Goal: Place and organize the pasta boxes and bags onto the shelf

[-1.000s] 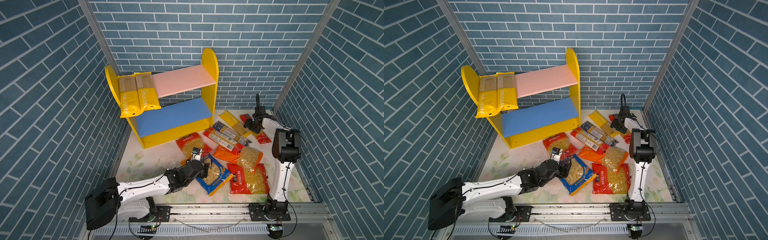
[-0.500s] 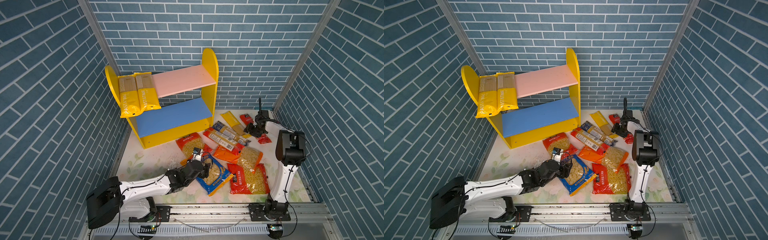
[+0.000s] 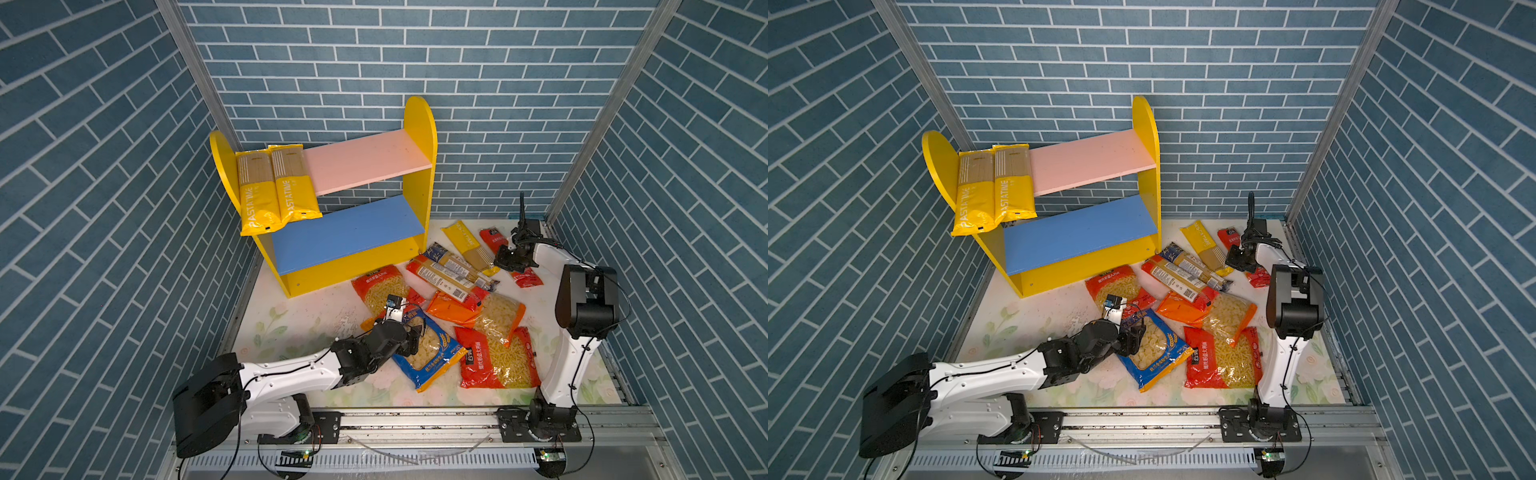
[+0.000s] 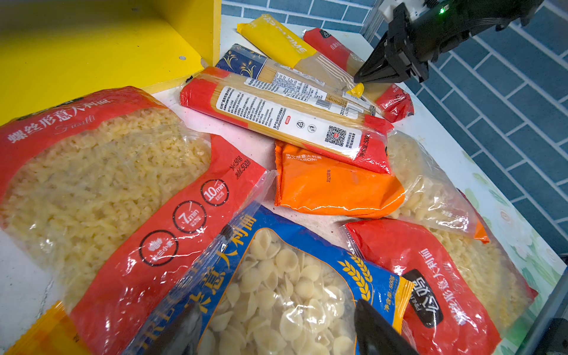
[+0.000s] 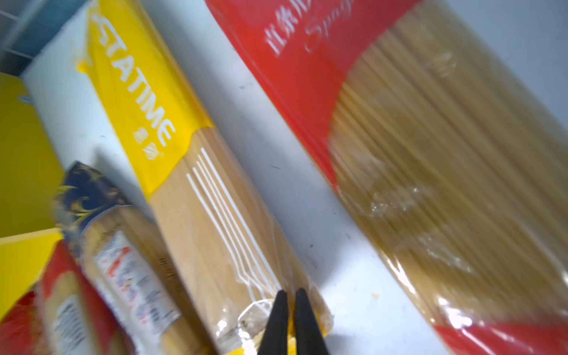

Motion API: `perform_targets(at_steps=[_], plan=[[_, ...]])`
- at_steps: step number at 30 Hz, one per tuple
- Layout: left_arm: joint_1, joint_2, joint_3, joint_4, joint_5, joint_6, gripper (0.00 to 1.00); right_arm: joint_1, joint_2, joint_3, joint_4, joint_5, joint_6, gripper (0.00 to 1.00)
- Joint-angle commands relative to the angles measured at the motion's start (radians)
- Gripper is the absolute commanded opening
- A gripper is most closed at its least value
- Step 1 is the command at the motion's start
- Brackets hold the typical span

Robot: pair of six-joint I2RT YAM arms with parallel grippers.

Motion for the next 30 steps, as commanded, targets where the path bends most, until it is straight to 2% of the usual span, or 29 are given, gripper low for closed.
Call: perform_targets(at_steps=[1, 8, 10, 14, 16, 18, 21, 25, 30], plan=[[-0.003, 0.002, -0.016, 0.010, -0.003, -0.011, 0.79, 0.029, -0.102, -0.025, -0.005, -0.108, 0.055, 0.02], [-0.003, 0.005, -0.015, 0.010, 0.000, -0.011, 0.79, 0.034, -0.214, -0.034, 0.020, -0.145, 0.101, 0.00], [-0.003, 0.009, -0.011, 0.014, 0.002, -0.010, 0.79, 0.034, -0.215, -0.029, 0.008, -0.122, 0.099, 0.00], [-0.003, 0.017, -0.008, 0.021, 0.009, -0.012, 0.79, 0.013, -0.156, -0.033, 0.001, -0.109, 0.098, 0.15], [-0.002, 0.013, -0.010, 0.020, 0.010, -0.016, 0.79, 0.007, -0.139, -0.052, 0.008, -0.076, 0.105, 0.27], [-0.002, 0.009, -0.006, 0.015, 0.011, -0.014, 0.79, -0.002, -0.132, -0.080, 0.027, -0.051, 0.136, 0.38], [-0.002, 0.015, 0.006, 0.004, 0.012, -0.002, 0.79, -0.012, -0.136, -0.146, 0.086, -0.058, 0.212, 0.49], [-0.003, 0.037, 0.019, 0.012, 0.019, 0.003, 0.79, -0.027, -0.169, -0.272, 0.178, -0.004, 0.313, 0.54], [-0.002, 0.052, 0.008, 0.036, 0.031, -0.011, 0.79, -0.051, -0.161, -0.390, 0.337, -0.073, 0.440, 0.58]])
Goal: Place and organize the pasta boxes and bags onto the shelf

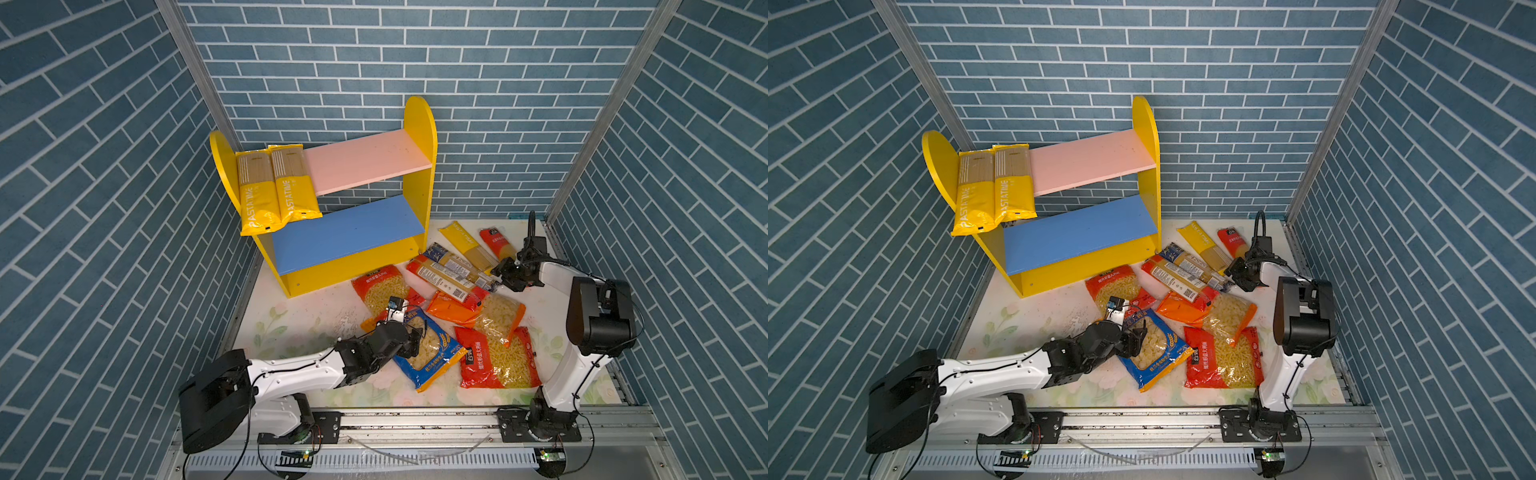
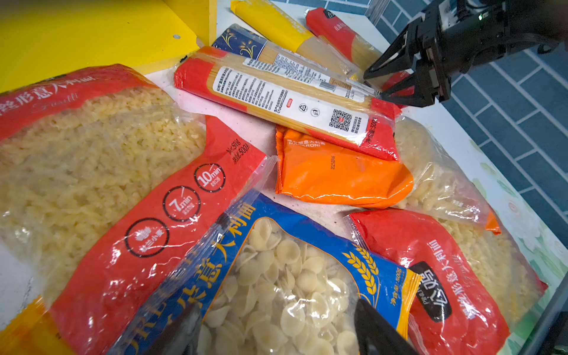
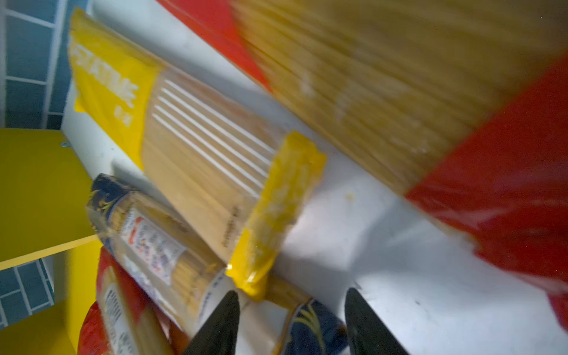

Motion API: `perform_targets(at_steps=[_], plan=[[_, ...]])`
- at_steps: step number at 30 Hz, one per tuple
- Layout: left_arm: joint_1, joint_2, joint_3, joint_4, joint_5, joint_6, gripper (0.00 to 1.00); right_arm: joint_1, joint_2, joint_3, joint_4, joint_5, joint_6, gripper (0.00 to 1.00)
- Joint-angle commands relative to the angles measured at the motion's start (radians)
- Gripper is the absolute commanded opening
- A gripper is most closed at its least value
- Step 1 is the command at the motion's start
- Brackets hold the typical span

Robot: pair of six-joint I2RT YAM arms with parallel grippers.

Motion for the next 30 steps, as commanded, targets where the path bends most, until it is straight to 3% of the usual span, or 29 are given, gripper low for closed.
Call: perform_targets(at_steps=[1, 4, 10, 17, 23, 30], plan=[[-0.003, 0.007, 0.010, 0.023, 0.009, 0.000, 0.79, -0.008, -0.004, -0.047, 0.150, -0.042, 0.133, 0.58], [-0.003, 0.006, 0.011, 0.017, 0.008, 0.004, 0.79, -0.009, 0.039, -0.057, 0.242, -0.069, 0.204, 0.58], [-0.003, -0.014, -0.009, 0.018, -0.005, -0.006, 0.79, 0.001, 0.101, -0.085, 0.395, -0.068, 0.316, 0.48], [-0.003, -0.017, -0.013, 0.015, -0.006, -0.010, 0.79, 0.006, 0.097, -0.120, 0.540, -0.094, 0.372, 0.23], [-0.003, -0.005, -0.007, 0.021, -0.002, -0.010, 0.79, 0.006, 0.044, -0.088, 0.540, -0.101, 0.376, 0.07], [-0.003, -0.008, -0.011, 0.026, -0.005, -0.013, 0.79, 0.007, -0.039, -0.015, 0.468, -0.088, 0.384, 0.01]])
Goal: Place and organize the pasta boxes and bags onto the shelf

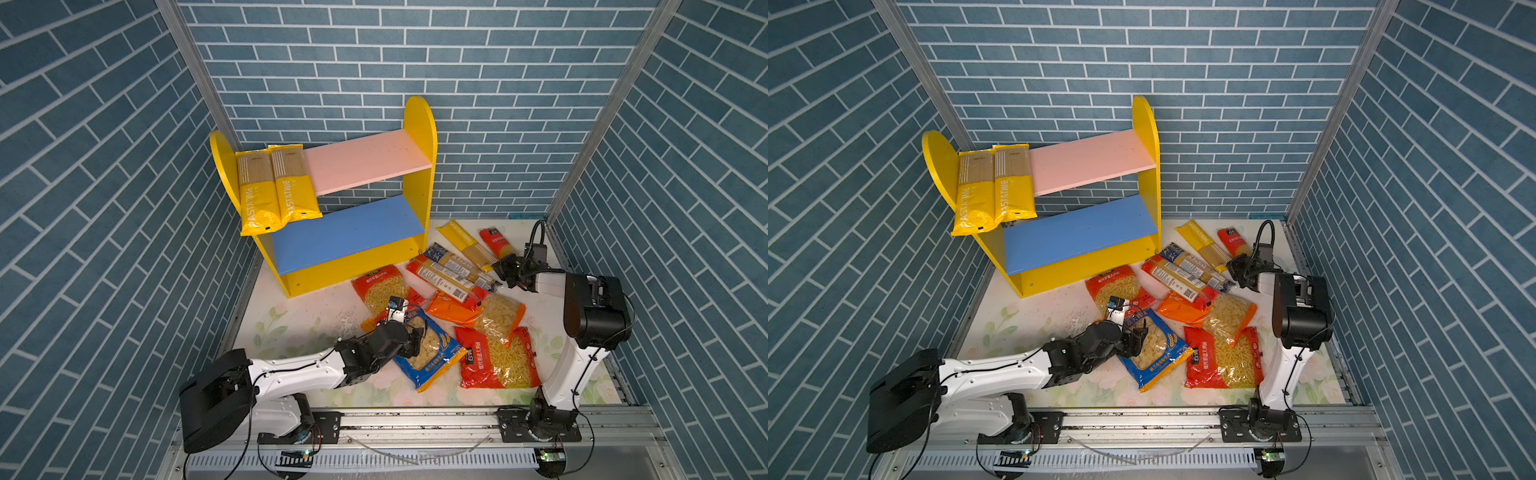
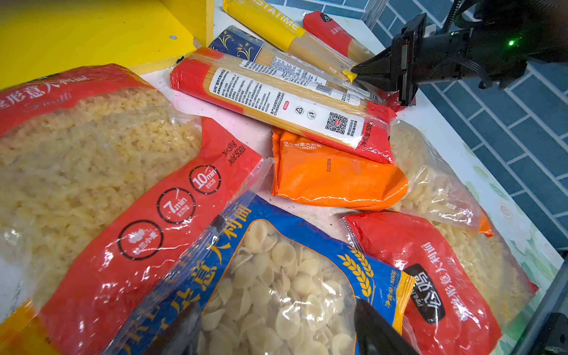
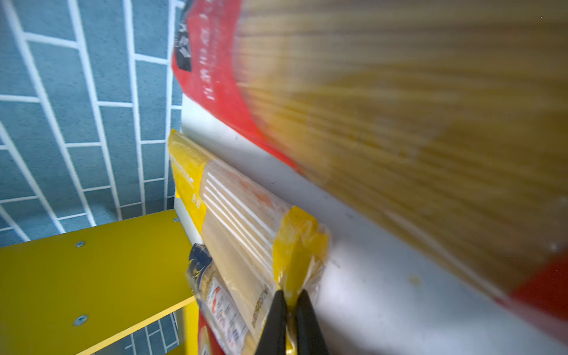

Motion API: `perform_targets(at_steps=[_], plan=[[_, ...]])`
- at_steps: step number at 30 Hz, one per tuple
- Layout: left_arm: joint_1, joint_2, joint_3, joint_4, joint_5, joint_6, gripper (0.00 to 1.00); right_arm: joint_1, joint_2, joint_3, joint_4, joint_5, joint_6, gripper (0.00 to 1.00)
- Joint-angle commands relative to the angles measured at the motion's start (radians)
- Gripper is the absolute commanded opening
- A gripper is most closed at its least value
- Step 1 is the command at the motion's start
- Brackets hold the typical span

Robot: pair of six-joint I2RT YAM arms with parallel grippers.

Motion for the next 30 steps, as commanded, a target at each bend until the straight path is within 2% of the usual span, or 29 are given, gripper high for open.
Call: perform_targets(at_steps=[1, 7, 11, 15, 18, 24, 28, 30], plan=[[-0.002, -0.004, -0.010, 0.007, -0.008, -0.005, 0.79, 0.007, -0.094, 0.079, -0.001, -0.005, 0.023, 0.00], [-0.002, -0.005, -0.017, 0.015, -0.010, -0.009, 0.79, 0.023, -0.160, 0.049, 0.011, -0.005, 0.108, 0.00], [-0.003, -0.003, -0.021, 0.025, -0.011, -0.012, 0.79, 0.083, -0.249, -0.042, 0.024, 0.045, 0.197, 0.00], [-0.002, -0.004, -0.018, 0.027, -0.010, -0.014, 0.79, 0.194, -0.375, -0.156, 0.048, 0.107, 0.263, 0.00], [-0.002, -0.010, -0.016, 0.030, -0.011, -0.019, 0.79, 0.303, -0.503, -0.217, -0.029, 0.182, 0.253, 0.00], [0.004, -0.003, 0.019, 0.039, -0.004, 0.004, 0.79, 0.544, -0.791, -0.409, -0.232, 0.431, 0.238, 0.00], [0.025, 0.028, 0.035, 0.082, 0.037, -0.011, 0.79, 0.642, -0.885, -0.507, -0.276, 0.449, 0.256, 0.00], [0.040, 0.046, 0.054, 0.093, 0.061, -0.025, 0.79, 0.668, -0.886, -0.523, -0.305, 0.432, 0.217, 0.00]])
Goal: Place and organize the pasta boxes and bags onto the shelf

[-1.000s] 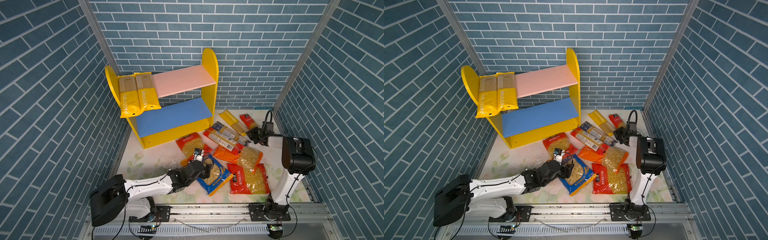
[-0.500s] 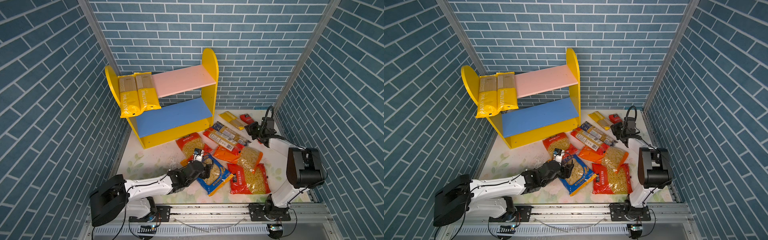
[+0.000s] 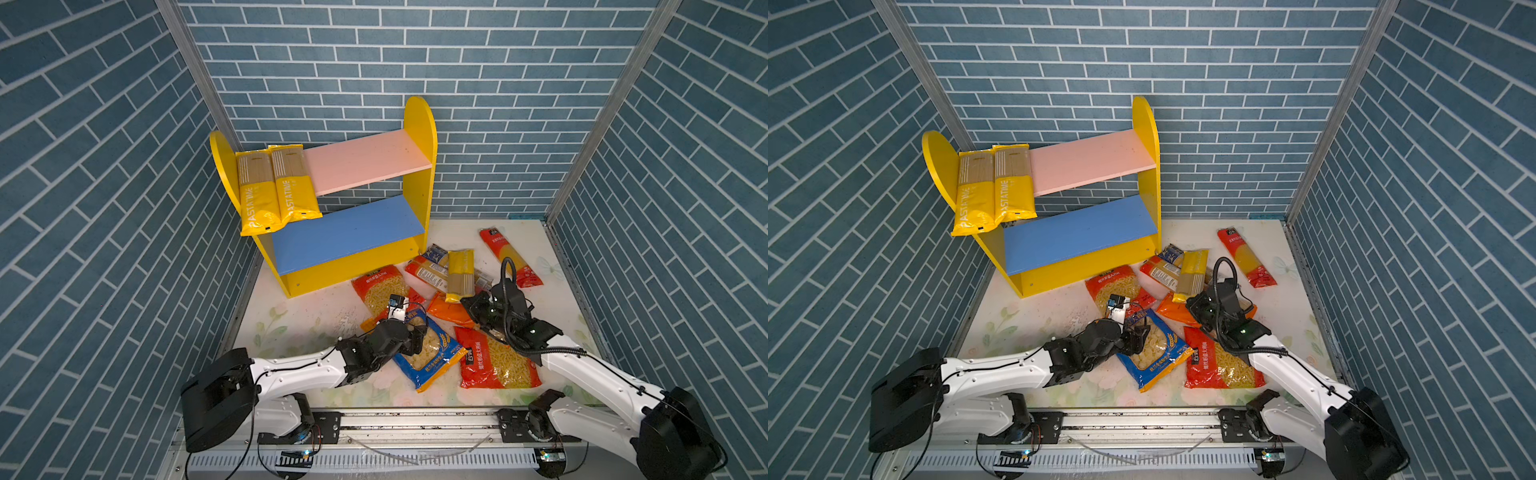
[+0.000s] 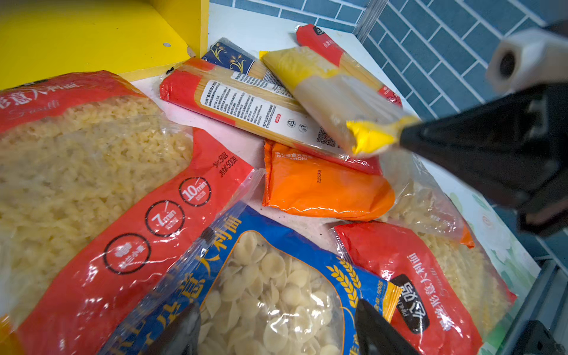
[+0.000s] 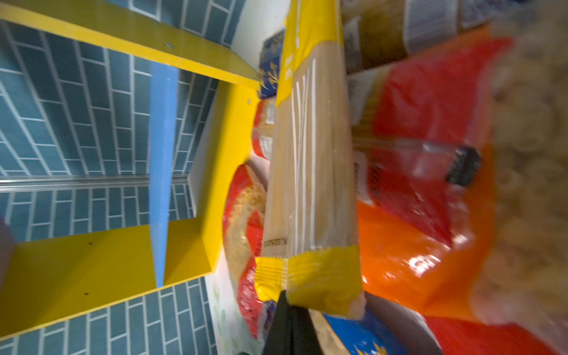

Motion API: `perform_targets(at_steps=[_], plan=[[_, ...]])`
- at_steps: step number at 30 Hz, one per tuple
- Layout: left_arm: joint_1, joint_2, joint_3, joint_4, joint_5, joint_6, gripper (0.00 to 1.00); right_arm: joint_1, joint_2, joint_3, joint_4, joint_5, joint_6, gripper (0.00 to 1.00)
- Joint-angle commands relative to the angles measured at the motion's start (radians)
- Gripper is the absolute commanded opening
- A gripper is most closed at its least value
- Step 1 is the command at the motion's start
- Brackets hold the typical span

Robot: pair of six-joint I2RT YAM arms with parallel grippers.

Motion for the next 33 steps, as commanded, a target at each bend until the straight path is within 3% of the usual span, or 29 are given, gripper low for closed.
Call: perform_targets(at_steps=[1, 5, 7, 11, 15, 18, 24, 29, 33], plan=[[0.021, 0.030, 0.052, 0.036, 0.038, -0.006, 0.79, 0.028, -0.007, -0.017, -0.062, 0.017, -0.035, 0.00], [0.027, 0.066, 0.120, 0.017, 0.060, 0.018, 0.79, 0.029, -0.032, -0.027, -0.135, -0.006, -0.138, 0.27], [0.028, 0.081, 0.129, 0.013, 0.067, 0.019, 0.79, 0.026, -0.070, -0.003, -0.192, -0.002, -0.225, 0.36], [0.052, 0.116, 0.193, 0.022, 0.097, 0.013, 0.79, 0.015, -0.041, 0.149, -0.438, -0.019, -0.479, 0.38], [0.101, 0.160, 0.229, 0.068, 0.167, -0.023, 0.79, -0.048, -0.092, 0.227, -0.559, -0.031, -0.594, 0.41], [0.113, 0.207, 0.265, 0.088, 0.218, -0.040, 0.79, -0.157, -0.075, 0.273, -0.607, -0.115, -0.659, 0.45], [0.121, 0.334, 0.348, 0.128, 0.327, -0.107, 0.81, -0.340, 0.023, 0.288, -0.462, -0.285, -0.701, 0.53], [0.201, 0.401, 0.357, 0.193, 0.390, -0.201, 0.81, -0.453, 0.195, 0.305, -0.236, -0.410, -0.642, 0.55], [0.214, 0.428, 0.374, 0.197, 0.409, -0.207, 0.80, -0.493, 0.355, 0.352, -0.078, -0.462, -0.587, 0.58]])
